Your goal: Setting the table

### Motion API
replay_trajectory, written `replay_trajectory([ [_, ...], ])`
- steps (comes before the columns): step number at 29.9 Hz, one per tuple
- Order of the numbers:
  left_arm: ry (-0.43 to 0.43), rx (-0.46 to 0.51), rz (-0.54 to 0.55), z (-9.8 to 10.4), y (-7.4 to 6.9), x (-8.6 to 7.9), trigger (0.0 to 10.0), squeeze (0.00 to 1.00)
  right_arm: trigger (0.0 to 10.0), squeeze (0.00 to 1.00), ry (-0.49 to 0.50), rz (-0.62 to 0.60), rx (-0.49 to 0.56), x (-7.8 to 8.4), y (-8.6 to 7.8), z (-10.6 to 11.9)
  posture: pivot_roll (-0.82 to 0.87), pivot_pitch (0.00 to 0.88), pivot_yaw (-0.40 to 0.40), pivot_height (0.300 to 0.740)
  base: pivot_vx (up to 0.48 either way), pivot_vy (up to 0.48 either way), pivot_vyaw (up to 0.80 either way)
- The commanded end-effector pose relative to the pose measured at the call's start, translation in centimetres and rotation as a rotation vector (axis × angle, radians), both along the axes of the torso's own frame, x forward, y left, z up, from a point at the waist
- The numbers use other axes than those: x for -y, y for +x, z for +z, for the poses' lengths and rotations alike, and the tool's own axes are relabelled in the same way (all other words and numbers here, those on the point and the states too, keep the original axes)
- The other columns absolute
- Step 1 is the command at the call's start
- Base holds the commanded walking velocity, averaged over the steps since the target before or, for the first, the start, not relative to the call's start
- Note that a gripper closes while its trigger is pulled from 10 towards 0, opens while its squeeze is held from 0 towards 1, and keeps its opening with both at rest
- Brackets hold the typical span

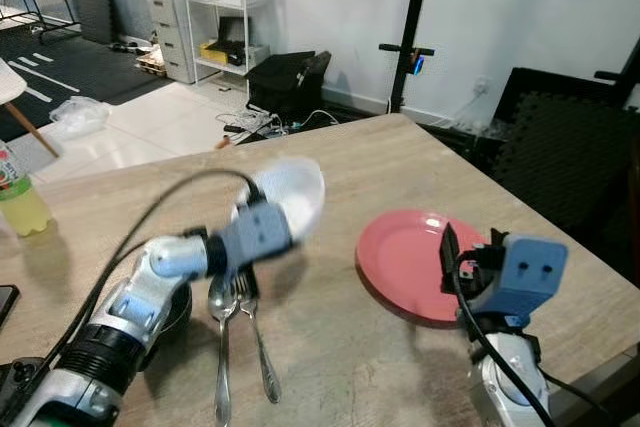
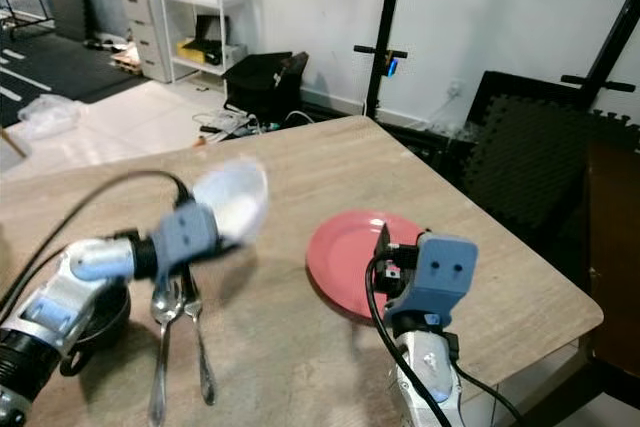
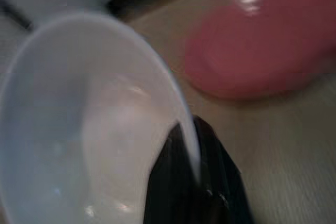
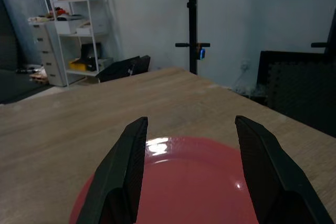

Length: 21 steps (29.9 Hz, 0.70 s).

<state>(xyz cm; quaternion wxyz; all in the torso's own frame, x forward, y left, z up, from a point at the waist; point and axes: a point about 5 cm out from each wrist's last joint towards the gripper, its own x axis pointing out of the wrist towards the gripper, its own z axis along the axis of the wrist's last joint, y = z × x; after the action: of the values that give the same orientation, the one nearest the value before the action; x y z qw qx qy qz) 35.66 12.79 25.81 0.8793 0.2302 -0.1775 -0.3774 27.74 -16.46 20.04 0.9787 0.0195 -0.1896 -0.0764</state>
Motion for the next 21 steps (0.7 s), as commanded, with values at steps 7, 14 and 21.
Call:
replay_trajectory([
  [7,-0.598,-0.017,0.024,6.2,-2.0,0.2,10.0,0.0,10.0,0.0,0.055,0.01,0.077,0.1,0.6,2.9,0.09,0.035,0.023,0.74,0.0,0.0,0.0],
  [14,-0.572,-0.151,0.084,1.8,-4.4,1.9,10.0,0.0,10.0,0.0,0.038,-0.042,0.127,0.4,-0.3,4.4,0.06,0.025,0.028,0.74,0.0,0.0,0.0],
  [21,-0.464,-0.216,0.179,-0.8,-5.7,0.7,10.0,0.0,10.0,0.0,0.039,-0.126,0.104,1.5,-0.9,3.5,0.06,0.019,0.033,0.74,0.0,0.0,0.0],
])
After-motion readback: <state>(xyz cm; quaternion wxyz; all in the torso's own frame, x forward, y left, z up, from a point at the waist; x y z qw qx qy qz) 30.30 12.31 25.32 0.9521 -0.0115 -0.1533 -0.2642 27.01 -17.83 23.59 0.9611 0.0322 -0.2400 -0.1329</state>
